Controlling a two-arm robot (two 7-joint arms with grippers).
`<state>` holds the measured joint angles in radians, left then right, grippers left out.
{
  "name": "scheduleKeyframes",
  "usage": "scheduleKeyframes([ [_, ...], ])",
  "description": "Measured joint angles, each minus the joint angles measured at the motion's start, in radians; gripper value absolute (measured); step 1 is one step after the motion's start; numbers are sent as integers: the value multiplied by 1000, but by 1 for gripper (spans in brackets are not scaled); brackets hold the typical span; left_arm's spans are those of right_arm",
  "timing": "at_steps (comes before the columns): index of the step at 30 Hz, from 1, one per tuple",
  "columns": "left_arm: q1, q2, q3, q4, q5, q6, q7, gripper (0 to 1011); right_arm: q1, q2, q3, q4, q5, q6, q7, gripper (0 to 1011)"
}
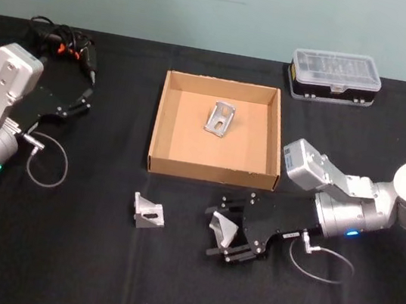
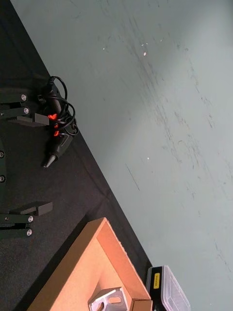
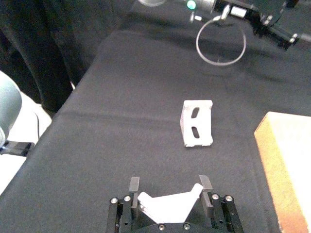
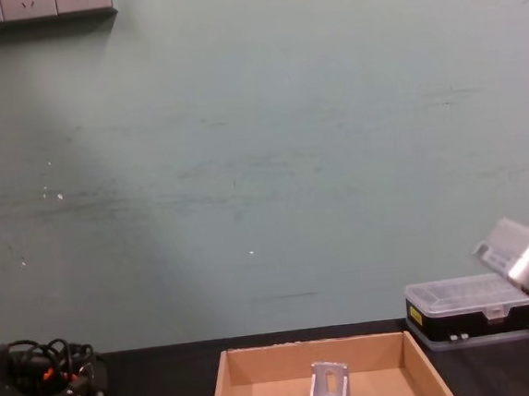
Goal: Use one hand to pick up the angle iron from the table and place it into the box.
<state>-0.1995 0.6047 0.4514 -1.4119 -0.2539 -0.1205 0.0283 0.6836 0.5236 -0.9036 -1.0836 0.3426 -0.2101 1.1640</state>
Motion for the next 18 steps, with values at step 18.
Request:
scheduleKeyframes([
  [18,0,0,0,0,0,0,0,1011,91,-47,89,34,38,24,-101,739],
])
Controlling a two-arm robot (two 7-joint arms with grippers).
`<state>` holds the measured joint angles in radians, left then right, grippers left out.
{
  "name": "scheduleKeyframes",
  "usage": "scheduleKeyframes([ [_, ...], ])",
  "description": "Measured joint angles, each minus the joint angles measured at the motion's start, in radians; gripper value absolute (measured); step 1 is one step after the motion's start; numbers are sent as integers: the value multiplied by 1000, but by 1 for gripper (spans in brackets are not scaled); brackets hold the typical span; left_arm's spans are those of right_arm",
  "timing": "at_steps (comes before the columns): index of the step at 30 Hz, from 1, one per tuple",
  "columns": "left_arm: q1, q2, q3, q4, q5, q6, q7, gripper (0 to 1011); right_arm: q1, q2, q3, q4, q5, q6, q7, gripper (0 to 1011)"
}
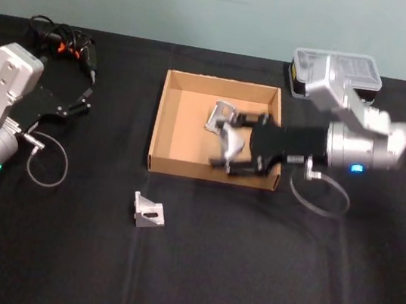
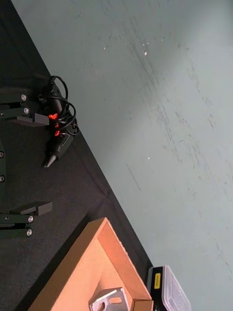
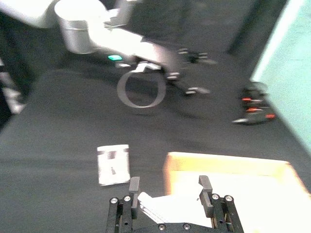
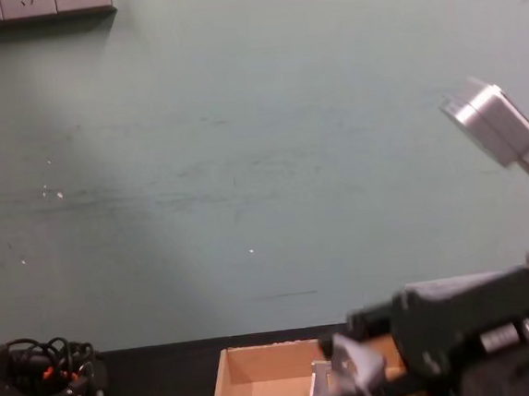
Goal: Use one hand to pick up the angle iron from the table and place it into the box.
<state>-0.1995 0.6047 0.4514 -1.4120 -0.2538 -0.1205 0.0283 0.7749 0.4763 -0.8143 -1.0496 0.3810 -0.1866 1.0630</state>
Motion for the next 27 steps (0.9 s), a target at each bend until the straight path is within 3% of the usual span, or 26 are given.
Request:
scheduleKeyframes([
  [6,0,0,0,0,0,0,0,1011,62,-53,28,107,-38,15,-82,739],
  [13,0,0,0,0,0,0,0,1011,112,-106,34,229,-84,41,-127,739],
  [27,0,0,0,0,0,0,0,1011,122,-145,29,316,-153,92,-150,739],
])
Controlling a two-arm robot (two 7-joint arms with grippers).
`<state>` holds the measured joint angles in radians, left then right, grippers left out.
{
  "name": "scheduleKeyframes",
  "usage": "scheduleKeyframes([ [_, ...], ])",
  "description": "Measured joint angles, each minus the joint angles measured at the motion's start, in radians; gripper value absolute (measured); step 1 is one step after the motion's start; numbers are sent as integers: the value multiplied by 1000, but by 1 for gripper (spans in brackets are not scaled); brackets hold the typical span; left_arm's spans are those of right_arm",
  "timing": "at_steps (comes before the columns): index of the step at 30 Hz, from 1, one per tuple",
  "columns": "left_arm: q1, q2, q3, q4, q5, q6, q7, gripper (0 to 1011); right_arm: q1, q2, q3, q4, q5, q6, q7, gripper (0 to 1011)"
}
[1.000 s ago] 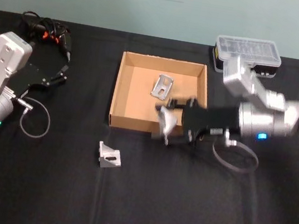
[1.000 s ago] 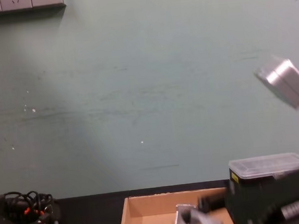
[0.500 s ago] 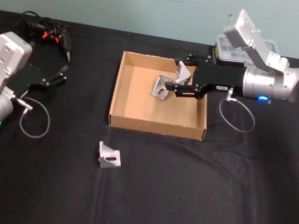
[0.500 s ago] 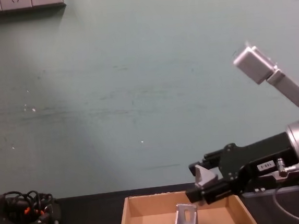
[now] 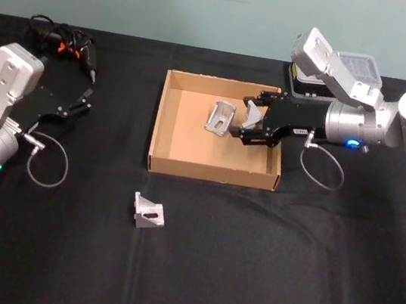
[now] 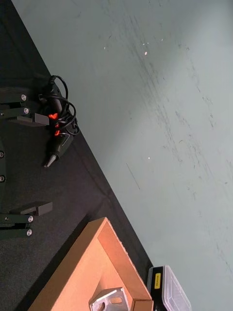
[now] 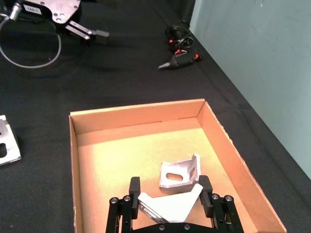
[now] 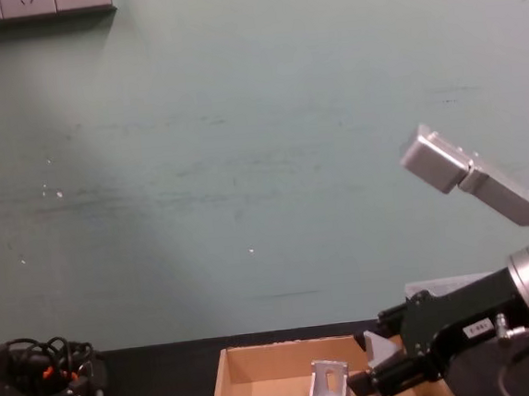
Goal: Use one hand to pick up the angle iron from the table and place it into the box.
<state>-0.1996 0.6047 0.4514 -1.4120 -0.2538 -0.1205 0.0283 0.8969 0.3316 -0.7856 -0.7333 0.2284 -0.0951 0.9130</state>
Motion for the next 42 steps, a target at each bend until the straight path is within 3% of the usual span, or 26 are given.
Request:
scheduleKeyframes([
  [20,0,0,0,0,0,0,0,1011,43,-99,19,190,-56,-52,3,739],
  [30,0,0,0,0,0,0,0,1011,43,-95,19,185,-55,-52,3,743],
  [38,0,0,0,0,0,0,0,1011,41,-93,18,182,-53,-52,4,968],
  [42,0,0,0,0,0,0,0,1011,41,-93,18,181,-53,-51,5,1004],
])
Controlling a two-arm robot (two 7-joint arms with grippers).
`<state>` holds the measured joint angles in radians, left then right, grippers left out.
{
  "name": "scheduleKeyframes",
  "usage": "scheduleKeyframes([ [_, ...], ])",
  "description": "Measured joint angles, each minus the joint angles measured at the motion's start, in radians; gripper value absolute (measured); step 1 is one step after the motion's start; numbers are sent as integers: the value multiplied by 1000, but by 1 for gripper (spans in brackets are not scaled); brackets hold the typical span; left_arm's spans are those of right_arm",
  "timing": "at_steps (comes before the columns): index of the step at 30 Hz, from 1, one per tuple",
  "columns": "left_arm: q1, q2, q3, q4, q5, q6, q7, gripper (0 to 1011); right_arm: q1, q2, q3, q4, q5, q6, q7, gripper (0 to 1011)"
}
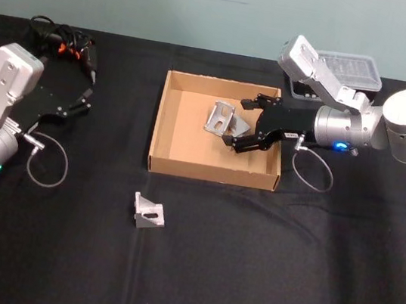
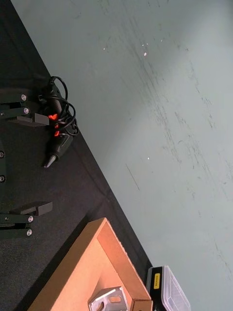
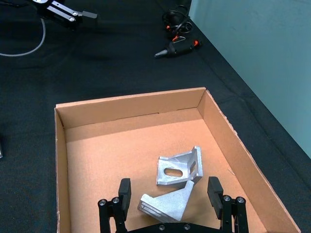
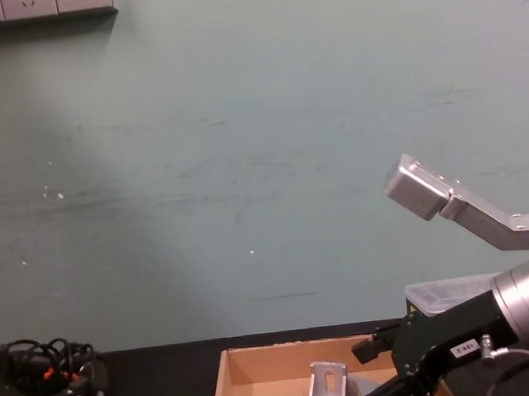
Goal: Use one hand to pick up the angle iron from the table and place it into the box.
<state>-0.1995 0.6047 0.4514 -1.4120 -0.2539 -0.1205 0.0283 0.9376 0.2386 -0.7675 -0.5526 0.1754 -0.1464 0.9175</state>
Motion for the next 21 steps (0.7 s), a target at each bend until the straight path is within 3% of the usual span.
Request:
scheduleKeyframes([
  [13,0,0,0,0,0,0,0,1011,-2,2,2,-4,1,0,1,1004],
  [17,0,0,0,0,0,0,0,1011,-19,25,30,-49,7,-11,-3,1004],
  [21,0,0,0,0,0,0,0,1011,-53,60,61,-146,26,-31,7,1004],
])
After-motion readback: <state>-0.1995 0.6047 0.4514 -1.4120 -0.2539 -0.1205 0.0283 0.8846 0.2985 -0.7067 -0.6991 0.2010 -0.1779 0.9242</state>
